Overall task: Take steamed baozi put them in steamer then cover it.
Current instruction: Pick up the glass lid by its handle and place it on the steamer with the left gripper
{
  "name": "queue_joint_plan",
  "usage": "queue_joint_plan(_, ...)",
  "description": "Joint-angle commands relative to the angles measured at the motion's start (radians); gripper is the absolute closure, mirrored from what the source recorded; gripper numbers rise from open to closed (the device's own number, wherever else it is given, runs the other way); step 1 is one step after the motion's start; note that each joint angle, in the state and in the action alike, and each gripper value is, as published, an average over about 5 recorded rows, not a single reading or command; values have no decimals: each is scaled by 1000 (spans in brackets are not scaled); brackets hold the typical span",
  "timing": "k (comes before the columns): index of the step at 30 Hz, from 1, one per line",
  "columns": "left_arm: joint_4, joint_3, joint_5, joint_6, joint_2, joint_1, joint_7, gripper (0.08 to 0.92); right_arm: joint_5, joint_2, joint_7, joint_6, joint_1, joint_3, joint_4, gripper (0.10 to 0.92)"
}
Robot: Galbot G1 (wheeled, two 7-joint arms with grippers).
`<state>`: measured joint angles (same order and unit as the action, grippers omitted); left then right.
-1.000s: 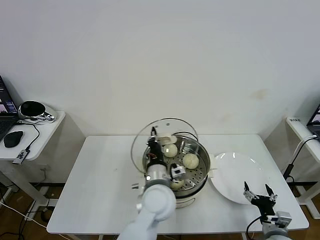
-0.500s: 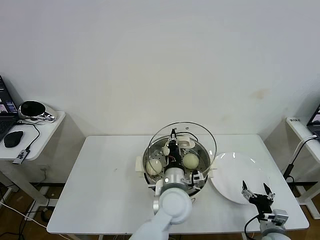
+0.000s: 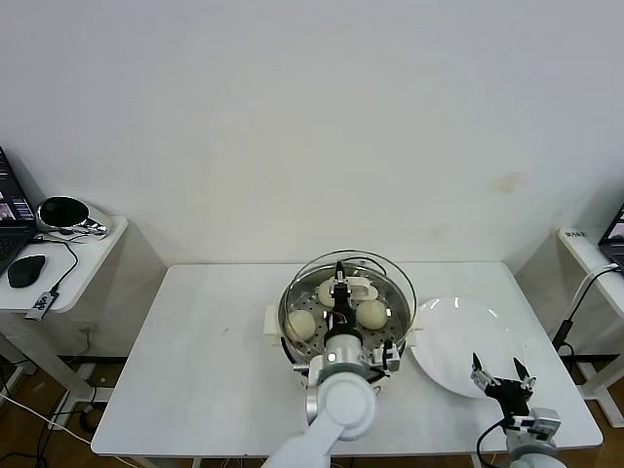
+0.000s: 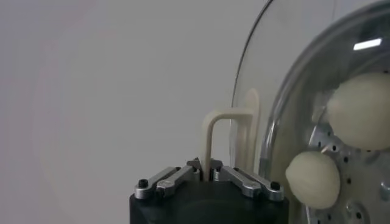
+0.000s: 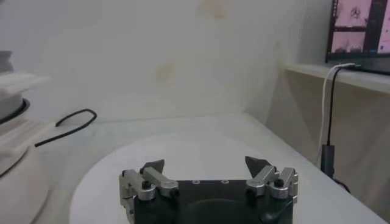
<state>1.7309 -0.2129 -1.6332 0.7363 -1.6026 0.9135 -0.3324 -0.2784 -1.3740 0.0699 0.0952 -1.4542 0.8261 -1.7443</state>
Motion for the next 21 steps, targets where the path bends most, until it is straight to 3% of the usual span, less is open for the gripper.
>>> queue_joint_plan(1, -26, -5, -53, 44, -2, 3, -38, 853, 4, 2, 0, -2, 6, -2, 4, 203)
queue_joint_plan(21, -33, 15, -54, 43, -2, 21, -37, 853, 8, 7, 0, -3, 6, -8, 12, 203)
